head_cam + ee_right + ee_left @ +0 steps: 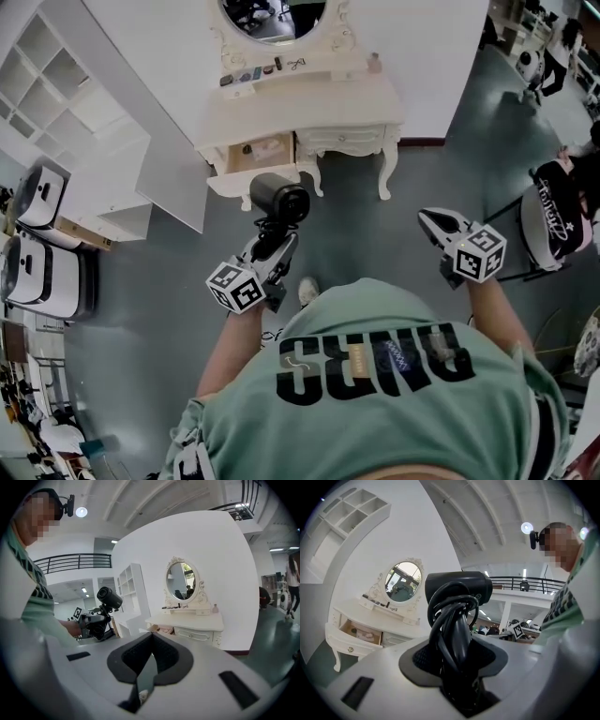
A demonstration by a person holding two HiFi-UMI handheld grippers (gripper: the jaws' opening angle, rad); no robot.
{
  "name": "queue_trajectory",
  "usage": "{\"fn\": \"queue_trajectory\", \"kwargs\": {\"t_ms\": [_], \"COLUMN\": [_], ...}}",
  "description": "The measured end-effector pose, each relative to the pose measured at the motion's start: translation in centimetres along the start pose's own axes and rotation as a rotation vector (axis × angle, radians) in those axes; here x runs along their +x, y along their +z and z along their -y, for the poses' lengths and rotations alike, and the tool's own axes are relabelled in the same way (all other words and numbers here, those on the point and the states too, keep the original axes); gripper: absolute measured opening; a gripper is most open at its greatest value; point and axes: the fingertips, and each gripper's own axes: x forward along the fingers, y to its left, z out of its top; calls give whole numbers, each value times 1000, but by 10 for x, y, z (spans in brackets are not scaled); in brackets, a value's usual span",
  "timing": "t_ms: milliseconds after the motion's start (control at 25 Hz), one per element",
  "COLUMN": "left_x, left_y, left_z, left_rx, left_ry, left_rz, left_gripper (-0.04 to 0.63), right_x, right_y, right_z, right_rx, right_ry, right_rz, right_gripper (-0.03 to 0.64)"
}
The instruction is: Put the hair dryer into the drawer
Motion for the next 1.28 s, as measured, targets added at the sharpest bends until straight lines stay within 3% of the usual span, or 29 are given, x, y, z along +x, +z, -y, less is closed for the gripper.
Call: {"fn": "queue_trajectory", "kwargs": {"t_ms": [400,640,1000,1280], "left_x": [18,26,60,116], "left_y": [97,130,141,137], "left_z": [-164,-242,-300,-333], "left_rx": [86,104,49,47], "left_ry": [-114,-138,-128,-31], "left_rz": [-65,-109,-122,-121], "left_gripper": [179,179,179,179], "right_x": [179,267,330,390], "right_y": [86,103,112,122], "right_z": [-10,-5,40,112], "right_rx": [-19,14,45,32], "right_ry": [-60,-74,-66,57], "right_rz": [40,21,-33,-56], "right_gripper": [-6,-6,-6,-6]}}
